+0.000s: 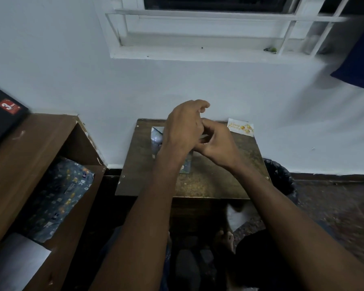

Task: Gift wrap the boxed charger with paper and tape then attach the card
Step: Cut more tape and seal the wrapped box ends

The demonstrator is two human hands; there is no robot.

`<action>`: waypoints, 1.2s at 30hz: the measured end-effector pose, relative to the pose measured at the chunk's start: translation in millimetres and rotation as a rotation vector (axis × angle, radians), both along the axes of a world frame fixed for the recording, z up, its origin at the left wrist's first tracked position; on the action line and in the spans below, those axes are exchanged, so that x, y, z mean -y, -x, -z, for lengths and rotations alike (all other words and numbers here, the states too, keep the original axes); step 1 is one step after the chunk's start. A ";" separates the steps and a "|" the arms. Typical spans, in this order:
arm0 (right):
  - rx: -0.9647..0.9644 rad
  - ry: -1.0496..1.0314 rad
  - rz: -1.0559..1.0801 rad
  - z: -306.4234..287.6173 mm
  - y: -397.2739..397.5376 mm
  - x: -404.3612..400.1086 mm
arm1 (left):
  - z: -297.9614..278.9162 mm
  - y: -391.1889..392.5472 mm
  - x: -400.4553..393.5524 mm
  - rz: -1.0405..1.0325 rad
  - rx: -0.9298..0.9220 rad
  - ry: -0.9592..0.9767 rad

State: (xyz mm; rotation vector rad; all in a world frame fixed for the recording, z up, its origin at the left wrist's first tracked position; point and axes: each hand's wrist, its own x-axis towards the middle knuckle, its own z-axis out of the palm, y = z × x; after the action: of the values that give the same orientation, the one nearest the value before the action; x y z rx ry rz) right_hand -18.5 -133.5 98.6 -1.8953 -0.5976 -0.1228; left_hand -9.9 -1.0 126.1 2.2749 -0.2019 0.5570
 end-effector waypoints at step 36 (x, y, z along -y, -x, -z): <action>-0.419 -0.052 -0.059 -9.0 -31.9 88.8 | 3.6 -9.0 -2.7 0.124 -0.212 0.185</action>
State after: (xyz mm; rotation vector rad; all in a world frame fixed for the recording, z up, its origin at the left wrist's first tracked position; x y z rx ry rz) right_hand 13.4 -222.3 107.6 -1.7801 -0.3586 0.2885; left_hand -0.8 1.7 122.5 2.1065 -0.1768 0.2559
